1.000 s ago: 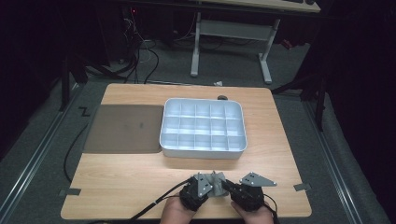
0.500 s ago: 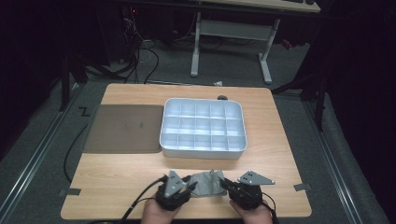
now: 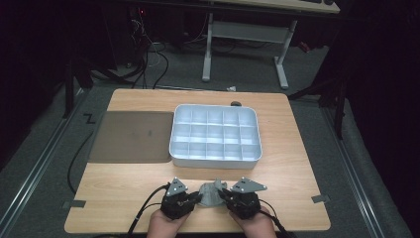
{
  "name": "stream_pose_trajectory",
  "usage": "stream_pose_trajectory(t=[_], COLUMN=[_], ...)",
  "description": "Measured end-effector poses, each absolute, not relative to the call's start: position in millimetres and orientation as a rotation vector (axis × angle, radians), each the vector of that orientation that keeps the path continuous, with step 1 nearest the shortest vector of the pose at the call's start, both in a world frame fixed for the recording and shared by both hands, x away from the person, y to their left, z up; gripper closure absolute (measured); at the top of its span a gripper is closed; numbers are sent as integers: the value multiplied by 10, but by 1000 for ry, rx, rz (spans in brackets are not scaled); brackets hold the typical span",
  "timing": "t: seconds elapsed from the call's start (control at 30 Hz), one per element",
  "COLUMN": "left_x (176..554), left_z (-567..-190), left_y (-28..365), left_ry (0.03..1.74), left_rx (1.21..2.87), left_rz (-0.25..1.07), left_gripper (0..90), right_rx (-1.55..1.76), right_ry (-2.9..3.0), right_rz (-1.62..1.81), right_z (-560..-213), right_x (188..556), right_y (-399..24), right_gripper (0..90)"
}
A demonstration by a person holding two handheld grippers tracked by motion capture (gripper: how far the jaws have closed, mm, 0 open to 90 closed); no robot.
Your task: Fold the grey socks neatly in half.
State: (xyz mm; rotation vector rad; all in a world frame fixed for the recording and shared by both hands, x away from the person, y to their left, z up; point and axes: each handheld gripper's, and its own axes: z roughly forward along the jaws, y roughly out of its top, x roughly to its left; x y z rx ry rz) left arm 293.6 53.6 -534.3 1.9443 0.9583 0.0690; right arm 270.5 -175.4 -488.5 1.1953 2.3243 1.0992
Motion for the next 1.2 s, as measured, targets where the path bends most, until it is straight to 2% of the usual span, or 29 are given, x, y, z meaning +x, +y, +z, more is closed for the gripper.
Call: stream_pose_trajectory(t=[0.33, 0.53, 0.67, 0.9, 0.97, 1.0, 1.03, 1.07, 1.2], left_x=[2932, 2925, 2923, 2923, 2921, 2919, 2918, 2917, 2916], left_z=[-5345, -5352, -5354, -5354, -5354, -5354, -5354, -5353, -5354], left_y=[543, 531, 527, 529, 531, 531, 530, 528, 518], left_ry=[948, 949, 952, 955, 954, 953, 952, 951, 946], left_rx=[1955, 1959, 1959, 1954, 1953, 1953, 1953, 1953, 1958], left_rz=[81, 92, 97, 96, 95, 94, 95, 97, 104], left_gripper=[802, 798, 796, 786, 786, 787, 787, 788, 793], right_rx=[1174, 1170, 1165, 1192, 1172, 1155, 1146, 1146, 1157], right_ry=[2394, 2329, 2280, 2286, 2297, 2300, 2288, 2274, 2215], right_rz=[1066, 1121, 1116, 1147, 1078, 1033, 996, 1008, 1066], right_z=[-4989, -4871, -4799, -4886, -4956, -4990, -5016, -5017, -4907], right_x=[2884, 2825, 2689, 2555, 2573, 2587, 2602, 2610, 2646], right_y=[-1393, -1493, -1646, -1729, -1670, -1645, -1634, -1642, -1662], right_gripper=[851, 710, 671, 553, 582, 662, 791, 840, 857])
